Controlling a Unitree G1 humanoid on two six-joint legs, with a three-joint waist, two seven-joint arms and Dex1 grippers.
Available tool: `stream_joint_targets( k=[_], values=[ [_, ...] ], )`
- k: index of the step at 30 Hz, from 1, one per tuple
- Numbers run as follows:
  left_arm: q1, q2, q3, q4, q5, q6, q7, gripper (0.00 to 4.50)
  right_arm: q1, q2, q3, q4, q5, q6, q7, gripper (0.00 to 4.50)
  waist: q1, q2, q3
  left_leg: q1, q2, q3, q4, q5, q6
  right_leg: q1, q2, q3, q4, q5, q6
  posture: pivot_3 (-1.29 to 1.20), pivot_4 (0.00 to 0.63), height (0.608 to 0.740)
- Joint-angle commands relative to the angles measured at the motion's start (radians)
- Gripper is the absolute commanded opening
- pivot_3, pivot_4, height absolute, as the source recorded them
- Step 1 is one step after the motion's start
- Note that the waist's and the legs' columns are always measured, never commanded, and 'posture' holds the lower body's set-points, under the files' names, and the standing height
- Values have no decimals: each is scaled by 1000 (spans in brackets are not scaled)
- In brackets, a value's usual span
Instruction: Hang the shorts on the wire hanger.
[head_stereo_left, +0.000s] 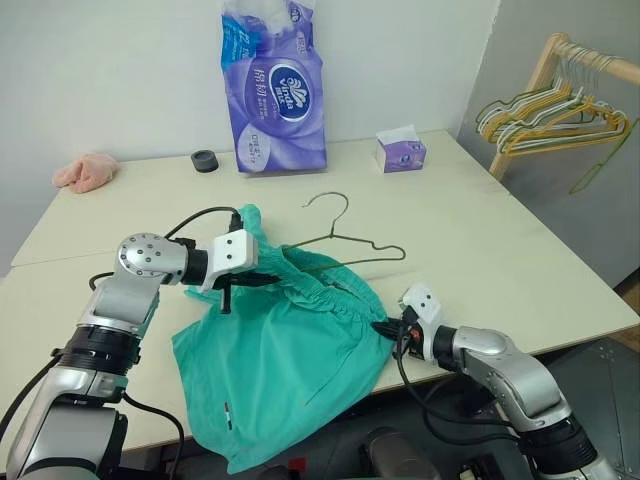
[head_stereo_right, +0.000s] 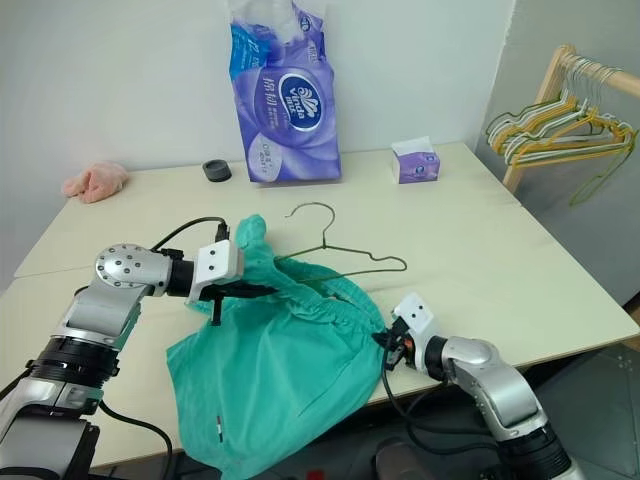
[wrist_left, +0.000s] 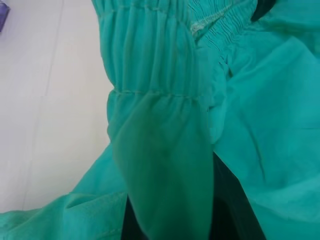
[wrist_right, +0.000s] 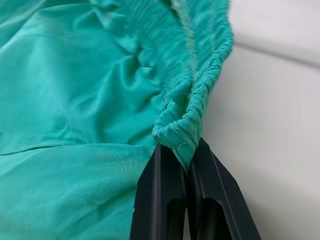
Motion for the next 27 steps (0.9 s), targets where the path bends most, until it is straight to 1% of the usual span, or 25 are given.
stream_joint_targets(
  k=[1, 5, 7, 8, 11, 15, 21, 27],
  values=[
    [-11, 12, 82, -61, -76, 61, 22, 2, -42, -27, -59, 23, -1, -31, 12, 0, -1, 0, 0, 0, 0, 0, 0, 0, 0, 0, 0, 0, 0, 0, 0, -296, 9, 740],
    [-6, 15, 148, -223, -227, 240, 15, 2, -105, -72, -121, 89, 47, -18, 76, 0, 0, 0, 0, 0, 0, 0, 0, 0, 0, 0, 0, 0, 0, 0, 0, -296, 11, 740],
    [13, 46, 161, -332, -292, 321, -11, 2, -145, -106, -147, 118, 74, -1, 127, 0, -2, 0, 0, 0, 0, 0, 0, 0, 0, 0, 0, 0, 0, 0, 0, -289, 11, 740],
    [27, 67, 159, -373, -300, 336, -28, 2, -160, -126, -154, 127, 86, 1, 157, 0, -3, 0, 0, 0, 0, 0, 0, 0, 0, 0, 0, 0, 0, 0, 0, -289, 11, 740],
    [66, 123, 146, -418, -288, 339, -56, 2, -180, -169, -153, 135, 97, -7, 215, 0, -4, 1, 0, 0, 0, 0, 0, 0, 0, 0, 1, 0, 0, 0, 0, -289, 11, 740],
    [102, 178, 132, -395, -243, 297, -76, 2, -181, -212, -151, 117, 113, -6, 277, 0, -5, 1, 0, 1, 1, 0, -1, 0, 0, 1, 2, 0, 1, -1, -1, -289, 11, 740],
    [104, 201, 116, -345, -190, 244, -80, 0, -176, -229, -160, 89, 125, 3, 301, 0, 0, 1, 0, 1, 0, 0, 0, 0, 0, 1, 1, 0, 0, -1, -1, -284, 14, 740],
    [119, 218, 111, -382, -226, 294, -124, 0, -176, -228, -173, 71, 147, 38, 284, 0, 1, 1, 0, 1, 0, 0, 0, 0, 0, 1, 1, 0, 0, -1, -1, -284, 14, 740]
  ],
)
